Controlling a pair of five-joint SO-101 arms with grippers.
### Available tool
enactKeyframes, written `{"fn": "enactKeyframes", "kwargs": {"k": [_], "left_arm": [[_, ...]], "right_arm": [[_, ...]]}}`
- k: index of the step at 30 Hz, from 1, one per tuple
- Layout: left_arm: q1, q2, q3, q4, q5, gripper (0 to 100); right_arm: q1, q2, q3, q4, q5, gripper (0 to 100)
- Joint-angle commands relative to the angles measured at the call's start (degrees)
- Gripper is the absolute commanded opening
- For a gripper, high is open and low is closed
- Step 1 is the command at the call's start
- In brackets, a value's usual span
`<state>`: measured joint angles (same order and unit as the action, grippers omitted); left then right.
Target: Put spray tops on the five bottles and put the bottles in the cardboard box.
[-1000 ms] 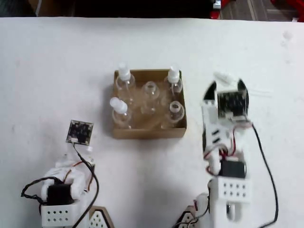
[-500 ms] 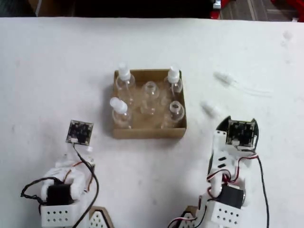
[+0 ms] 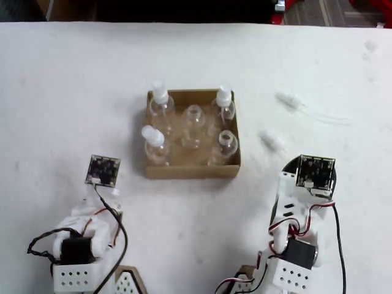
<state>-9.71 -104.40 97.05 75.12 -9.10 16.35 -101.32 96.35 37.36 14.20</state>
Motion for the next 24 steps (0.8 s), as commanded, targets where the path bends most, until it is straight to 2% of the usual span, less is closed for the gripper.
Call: {"fn": "enactKeyframes", "kwargs": {"k": [1,5,10,13,18,24], "left_arm": [[0.7,-0.5,-0.1,-1.3,-0.4,3],[0.7,-0.5,-0.1,-1.3,-0.4,3],[0.7,-0.5,-0.1,-1.3,-0.4,3],[0.7,-0.5,-0.1,-1.3,-0.4,3],[0.7,-0.5,-0.1,-1.3,-0.4,3],[0.7,-0.5,-0.1,-1.3,-0.4,3]], "right_arm": [[0.8,-0.5,0.5,0.0,0.4,21.2],[1.7,-0.5,0.5,0.6,0.9,21.4],[3.1,-0.5,0.4,0.8,6.9,21.2],[3.6,-0.2,-1.3,0.9,6.9,21.2],[-0.6,0.2,-7.9,6.0,8.1,21.2],[-4.4,5.1,-17.0,11.1,14.5,21.2]]}}
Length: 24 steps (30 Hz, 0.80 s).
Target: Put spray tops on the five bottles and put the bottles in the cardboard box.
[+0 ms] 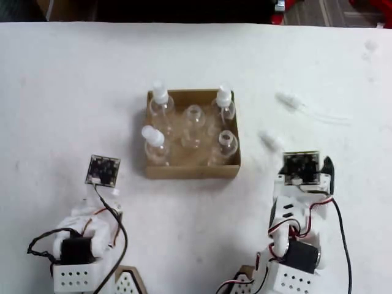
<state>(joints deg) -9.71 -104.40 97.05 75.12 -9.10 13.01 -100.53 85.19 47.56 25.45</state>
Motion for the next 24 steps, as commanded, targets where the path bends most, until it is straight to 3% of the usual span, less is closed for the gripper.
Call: {"fn": "enactKeyframes", "kwargs": {"k": [1,9,15,24], "left_arm": [[0.7,-0.5,-0.1,-1.3,-0.4,3],[0.7,-0.5,-0.1,-1.3,-0.4,3],[0.7,-0.5,-0.1,-1.3,-0.4,3],[0.7,-0.5,-0.1,-1.3,-0.4,3]], "right_arm": [[-0.8,7.2,-7.7,1.5,4.5,21.2],[2.1,47.3,-35.3,9.7,8.0,21.2],[1.7,75.7,-56.4,20.5,17.2,21.2],[-2.7,102.0,-77.9,29.9,26.4,21.2]]}}
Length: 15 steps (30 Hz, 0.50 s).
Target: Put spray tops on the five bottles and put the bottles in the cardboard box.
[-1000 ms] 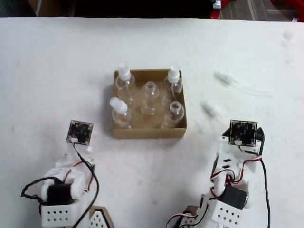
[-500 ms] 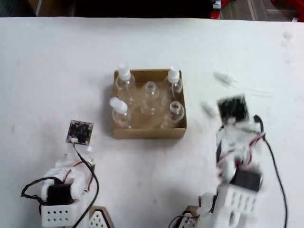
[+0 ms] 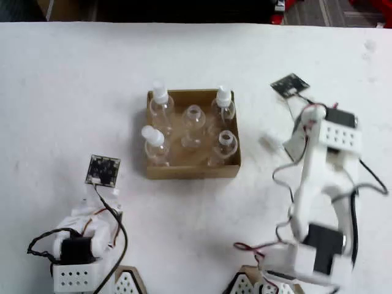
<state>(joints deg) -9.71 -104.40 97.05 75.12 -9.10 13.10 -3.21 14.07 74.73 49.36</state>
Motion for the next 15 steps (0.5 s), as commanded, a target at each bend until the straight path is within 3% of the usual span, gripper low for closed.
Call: {"fn": "enactKeyframes", "kwargs": {"k": [1,15], "left_arm": [[0.7,-0.5,-0.1,-1.3,-0.4,3],[0.7,-0.5,-0.1,-1.3,-0.4,3]], "right_arm": [[-3.7,6.5,-8.5,3.7,2.5,21.2],[-8.3,21.8,-21.7,4.8,2.8,21.2]]}}
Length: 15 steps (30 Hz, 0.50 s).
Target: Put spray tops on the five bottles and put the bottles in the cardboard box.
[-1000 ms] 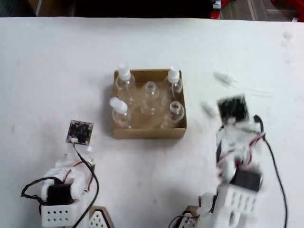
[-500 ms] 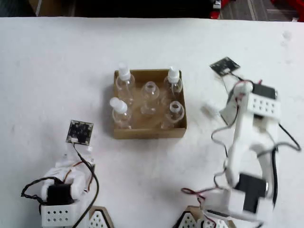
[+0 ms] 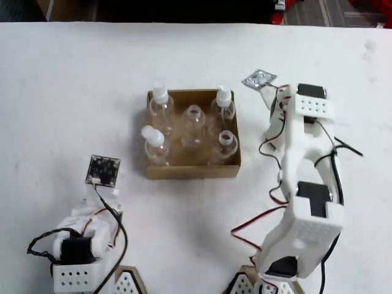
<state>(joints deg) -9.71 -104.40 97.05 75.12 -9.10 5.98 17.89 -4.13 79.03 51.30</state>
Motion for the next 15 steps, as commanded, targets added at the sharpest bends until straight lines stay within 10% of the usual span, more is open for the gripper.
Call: {"fn": "enactKeyframes", "kwargs": {"k": [1,15], "left_arm": [[0.7,-0.5,-0.1,-1.3,-0.4,3],[0.7,-0.5,-0.1,-1.3,-0.4,3]], "right_arm": [[-1.5,1.6,-4.1,0.5,0.9,21.2],[-1.7,11.4,-10.1,-0.3,0.4,21.2]]}}
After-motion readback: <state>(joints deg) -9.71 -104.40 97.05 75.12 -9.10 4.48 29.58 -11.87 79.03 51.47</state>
